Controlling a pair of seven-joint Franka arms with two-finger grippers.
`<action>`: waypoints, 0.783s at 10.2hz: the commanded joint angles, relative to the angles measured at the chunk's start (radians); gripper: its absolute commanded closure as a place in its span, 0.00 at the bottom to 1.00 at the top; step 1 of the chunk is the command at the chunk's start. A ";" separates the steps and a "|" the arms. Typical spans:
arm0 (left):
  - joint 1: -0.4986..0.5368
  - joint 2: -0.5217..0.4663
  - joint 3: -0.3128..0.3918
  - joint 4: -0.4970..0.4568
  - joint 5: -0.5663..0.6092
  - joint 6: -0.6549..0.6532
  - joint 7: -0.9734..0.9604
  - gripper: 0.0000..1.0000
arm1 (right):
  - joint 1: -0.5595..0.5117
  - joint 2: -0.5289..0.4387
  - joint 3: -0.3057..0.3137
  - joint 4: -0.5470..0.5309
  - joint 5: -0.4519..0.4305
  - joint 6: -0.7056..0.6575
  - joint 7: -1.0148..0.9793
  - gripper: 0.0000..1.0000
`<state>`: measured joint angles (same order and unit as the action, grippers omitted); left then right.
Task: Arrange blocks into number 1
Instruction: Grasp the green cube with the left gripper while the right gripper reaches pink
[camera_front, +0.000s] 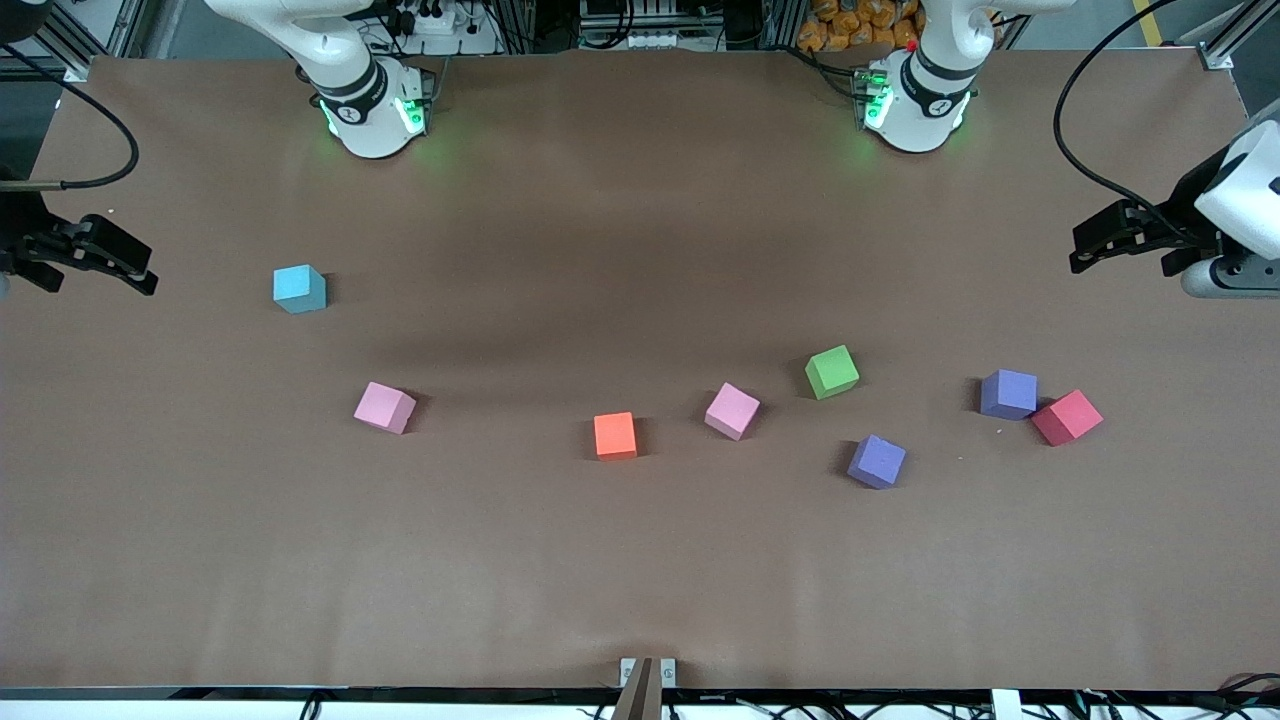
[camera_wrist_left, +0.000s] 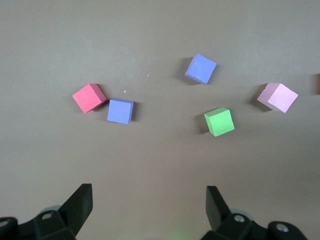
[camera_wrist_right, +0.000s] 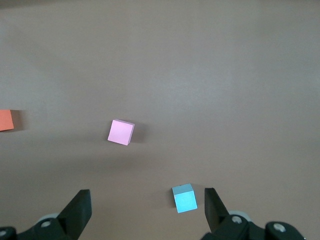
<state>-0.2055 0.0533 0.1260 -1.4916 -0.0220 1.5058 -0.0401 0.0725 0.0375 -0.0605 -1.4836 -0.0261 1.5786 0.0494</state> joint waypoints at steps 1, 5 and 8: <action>0.005 -0.012 -0.002 0.002 0.022 -0.001 0.025 0.00 | -0.017 0.005 0.013 0.014 0.003 -0.008 0.006 0.00; -0.008 0.057 -0.005 -0.002 0.008 0.010 0.002 0.00 | -0.010 0.012 0.013 0.012 0.003 -0.011 0.007 0.00; -0.047 0.205 -0.042 -0.007 -0.006 0.129 -0.096 0.00 | -0.022 0.071 0.010 0.012 0.133 0.001 0.006 0.00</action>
<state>-0.2263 0.1837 0.0886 -1.5141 -0.0229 1.5964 -0.0808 0.0710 0.0658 -0.0604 -1.4865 0.0602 1.5791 0.0497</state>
